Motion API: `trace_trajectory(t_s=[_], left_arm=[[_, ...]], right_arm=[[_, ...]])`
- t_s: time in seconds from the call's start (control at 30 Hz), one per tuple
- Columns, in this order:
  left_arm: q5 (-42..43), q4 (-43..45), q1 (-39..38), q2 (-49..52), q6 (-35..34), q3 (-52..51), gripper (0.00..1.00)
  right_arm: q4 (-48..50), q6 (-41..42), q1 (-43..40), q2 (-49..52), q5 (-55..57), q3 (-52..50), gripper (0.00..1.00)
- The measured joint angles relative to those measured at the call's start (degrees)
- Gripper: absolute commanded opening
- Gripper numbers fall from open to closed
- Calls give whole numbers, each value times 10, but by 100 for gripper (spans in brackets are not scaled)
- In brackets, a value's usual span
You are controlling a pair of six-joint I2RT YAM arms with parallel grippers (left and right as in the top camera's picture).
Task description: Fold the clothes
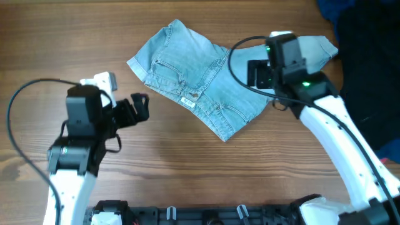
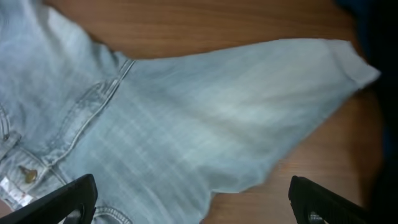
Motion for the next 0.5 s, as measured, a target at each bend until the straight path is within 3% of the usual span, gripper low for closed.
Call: trace_trajectory(t_s=[0.2,0.4,0.5], left_arm=[[35,106,0,202,-17,0,100],[56,261,0,389,-63,2,88],[59,329,-1,433,-85,3,83]], right_arm=[[-66,4,-7,-43,5,0,100],[-106,13,-7,-44,5,0,100],[-107,15,-7,-44,5,0,100]])
